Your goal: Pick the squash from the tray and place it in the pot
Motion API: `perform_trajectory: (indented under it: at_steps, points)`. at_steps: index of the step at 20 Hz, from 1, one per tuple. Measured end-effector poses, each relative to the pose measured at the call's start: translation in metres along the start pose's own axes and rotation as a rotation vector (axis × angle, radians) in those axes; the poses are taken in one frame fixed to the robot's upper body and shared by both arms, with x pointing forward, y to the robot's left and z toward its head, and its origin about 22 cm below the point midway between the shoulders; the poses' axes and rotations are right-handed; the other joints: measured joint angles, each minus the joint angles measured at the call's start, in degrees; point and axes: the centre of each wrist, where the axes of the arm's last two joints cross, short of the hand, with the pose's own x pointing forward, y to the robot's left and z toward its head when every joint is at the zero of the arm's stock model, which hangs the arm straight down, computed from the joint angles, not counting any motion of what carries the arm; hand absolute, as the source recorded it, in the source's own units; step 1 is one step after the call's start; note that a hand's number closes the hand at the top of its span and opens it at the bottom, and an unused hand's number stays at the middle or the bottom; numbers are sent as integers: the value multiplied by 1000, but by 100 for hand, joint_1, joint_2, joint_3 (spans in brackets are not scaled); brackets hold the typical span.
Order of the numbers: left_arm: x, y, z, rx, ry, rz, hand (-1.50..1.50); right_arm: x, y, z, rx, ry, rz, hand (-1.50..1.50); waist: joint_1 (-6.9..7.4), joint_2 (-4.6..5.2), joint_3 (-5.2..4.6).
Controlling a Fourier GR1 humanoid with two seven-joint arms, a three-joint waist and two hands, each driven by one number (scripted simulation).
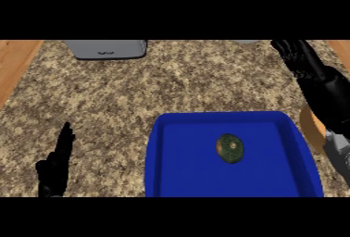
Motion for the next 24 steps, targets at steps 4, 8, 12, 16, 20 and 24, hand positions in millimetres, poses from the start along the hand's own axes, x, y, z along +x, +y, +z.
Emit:
perform_trajectory:
  at_steps: [4, 8, 12, 16, 20, 24]
  points:
    - [38, -13, -20, -55, -148, 43, 0, -1, 14, -15, 208, -67, -163, 150, 278, 167, -103]
    - [84, -30, -37, -135, -303, 129, 0, 14, 13, -37, 448, -186, -137, -150, 514, 260, -145]
    - [123, -39, -49, -197, -382, 195, 0, -7, -6, -41, 576, -231, -135, -150, 588, 384, -139]
    - [144, -42, -55, -218, -402, 231, 0, -13, -21, -42, 649, -305, -117, -150, 570, 405, -132]
    - [158, -40, -61, -225, -401, 241, 0, -9, -36, -45, 685, -340, 5, -150, 528, 382, -138]
    - [161, -37, -65, -223, -389, 237, 0, -2, -43, -46, 776, -350, 181, -150, 498, 357, -151]
